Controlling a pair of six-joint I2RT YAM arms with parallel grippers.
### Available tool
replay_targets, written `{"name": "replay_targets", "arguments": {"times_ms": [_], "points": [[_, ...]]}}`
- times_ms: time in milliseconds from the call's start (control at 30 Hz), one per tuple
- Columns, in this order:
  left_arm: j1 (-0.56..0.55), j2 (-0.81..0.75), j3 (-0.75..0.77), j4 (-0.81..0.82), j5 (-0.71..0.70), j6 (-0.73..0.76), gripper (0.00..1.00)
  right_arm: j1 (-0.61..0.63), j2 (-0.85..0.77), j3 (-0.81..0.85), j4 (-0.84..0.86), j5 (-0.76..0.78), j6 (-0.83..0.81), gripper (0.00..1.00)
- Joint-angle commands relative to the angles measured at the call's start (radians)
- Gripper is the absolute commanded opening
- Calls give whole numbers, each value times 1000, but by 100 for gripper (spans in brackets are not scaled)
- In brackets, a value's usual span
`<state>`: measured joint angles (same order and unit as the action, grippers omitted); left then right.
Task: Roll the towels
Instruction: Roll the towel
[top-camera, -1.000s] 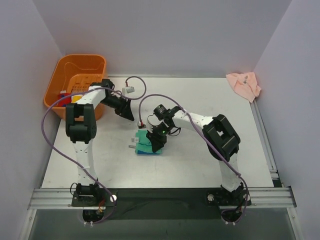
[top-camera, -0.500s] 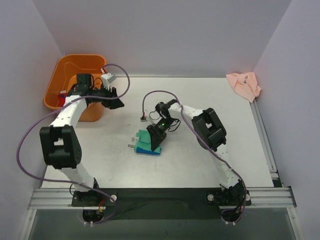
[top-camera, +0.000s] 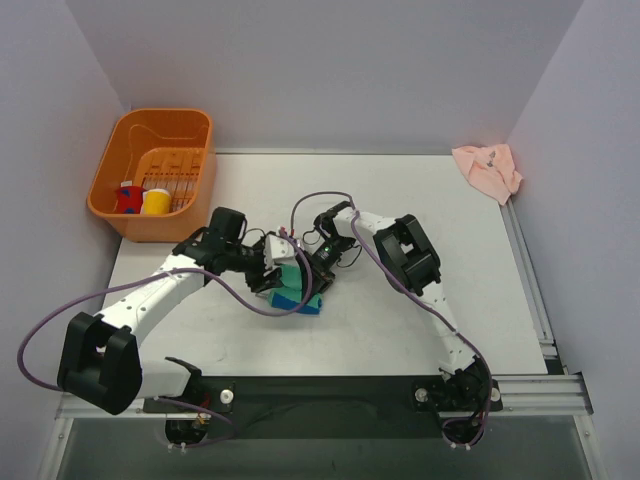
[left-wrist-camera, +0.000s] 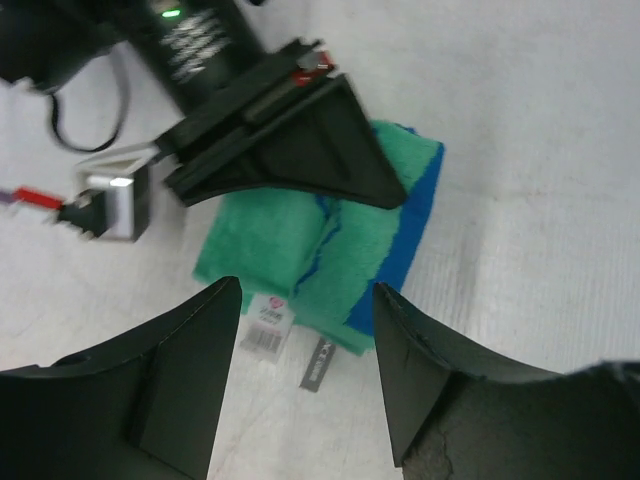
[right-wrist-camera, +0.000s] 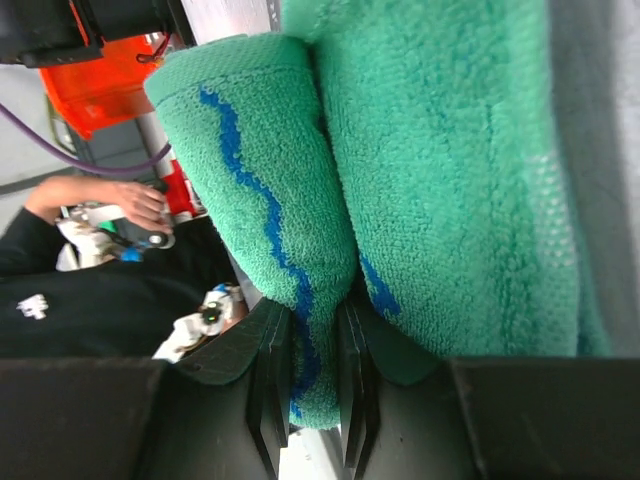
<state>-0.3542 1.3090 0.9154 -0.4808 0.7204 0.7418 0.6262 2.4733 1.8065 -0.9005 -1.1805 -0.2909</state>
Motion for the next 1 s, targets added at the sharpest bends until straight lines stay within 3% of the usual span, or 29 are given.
{"name": "replay_targets", "arguments": {"times_ms": [0,133,367,500,633,733,867,967], "points": [[-124,-17,-55,1,-149,195,66,6,72,14,-52,136,-16,3],[-239,44,-78,53,-216,225,66,4,87,33,-57,140,-7,7],[-287,140,-79,56,-237,260,64,-13,96,47,-58,142,18,14],[-292,208,-90,33,-283,261,57,-20,93,51,-58,133,33,18],[-290,200,-111,-36,-288,229,21,-39,70,47,-52,150,62,31],[-289,167,-139,-73,-288,168,8,-63,44,47,-37,189,105,39],[-279,183,-145,-113,-292,90,0,-109,12,25,30,219,228,45],[-258,243,-118,-151,-262,56,0,-135,-23,-4,69,208,266,48]]}}
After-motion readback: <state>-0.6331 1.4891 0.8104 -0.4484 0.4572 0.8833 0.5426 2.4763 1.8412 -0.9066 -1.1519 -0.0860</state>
